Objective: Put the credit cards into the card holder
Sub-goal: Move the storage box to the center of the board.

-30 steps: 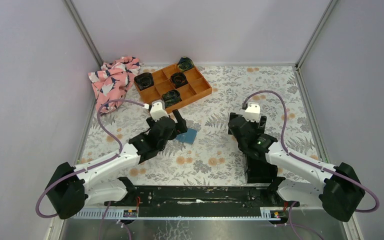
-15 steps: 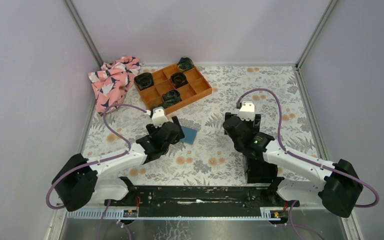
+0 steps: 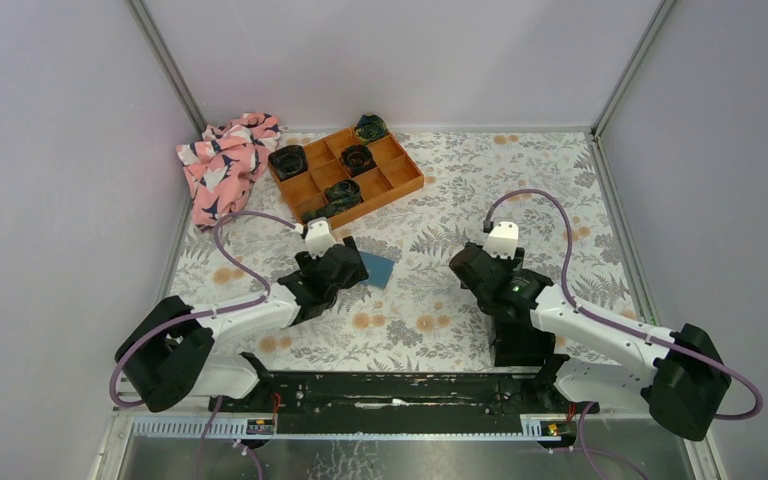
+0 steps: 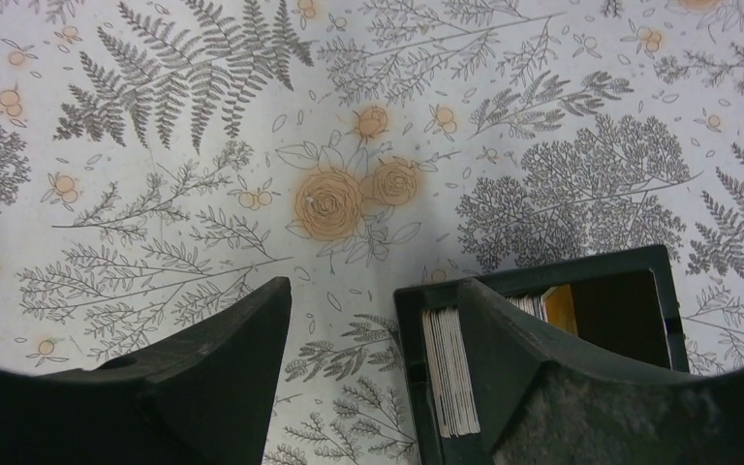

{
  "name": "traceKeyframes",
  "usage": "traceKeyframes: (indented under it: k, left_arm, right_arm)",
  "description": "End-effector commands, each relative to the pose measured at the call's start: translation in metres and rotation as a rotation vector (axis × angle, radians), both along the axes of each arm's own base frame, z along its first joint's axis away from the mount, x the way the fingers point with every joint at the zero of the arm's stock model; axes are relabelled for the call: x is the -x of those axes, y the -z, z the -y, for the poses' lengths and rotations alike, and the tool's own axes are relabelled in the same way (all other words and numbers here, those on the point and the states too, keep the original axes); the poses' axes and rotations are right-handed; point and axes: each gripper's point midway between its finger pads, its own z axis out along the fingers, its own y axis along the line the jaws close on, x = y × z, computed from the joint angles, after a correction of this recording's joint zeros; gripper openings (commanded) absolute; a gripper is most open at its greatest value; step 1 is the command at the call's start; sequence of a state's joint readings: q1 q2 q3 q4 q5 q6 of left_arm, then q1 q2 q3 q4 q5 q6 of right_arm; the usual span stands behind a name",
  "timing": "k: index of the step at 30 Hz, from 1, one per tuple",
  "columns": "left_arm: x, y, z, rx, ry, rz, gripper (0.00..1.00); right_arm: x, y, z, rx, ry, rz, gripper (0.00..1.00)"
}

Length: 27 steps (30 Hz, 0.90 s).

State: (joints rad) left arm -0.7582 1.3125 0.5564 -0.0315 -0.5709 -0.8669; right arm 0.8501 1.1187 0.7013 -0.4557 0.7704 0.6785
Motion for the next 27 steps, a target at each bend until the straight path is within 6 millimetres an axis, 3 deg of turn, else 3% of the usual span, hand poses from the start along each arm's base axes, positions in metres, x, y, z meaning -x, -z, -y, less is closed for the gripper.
traceKeyframes:
  k: [1, 7, 18, 27]
  left_arm:
    - [-0.010, -0.009, 0.006, 0.057, -0.013, 0.047, 0.89]
    - [-0.009, -0.012, 0.007, 0.072, -0.007, 0.048, 0.88]
    - [-0.004, -0.012, 0.006, 0.112, -0.014, 0.043, 0.87]
    - [-0.002, -0.010, 0.007, 0.129, -0.027, 0.030, 0.87]
  right_arm:
    - [0.012, 0.005, 0.005, -0.020, 0.042, -0.042, 0.70]
    - [0.021, 0.020, 0.004, -0.021, 0.048, -0.107, 0.65]
    - [0.028, 0.028, 0.011, -0.020, 0.058, -0.121, 0.58]
    - [0.028, 0.036, 0.012, 0.006, 0.048, -0.134, 0.34]
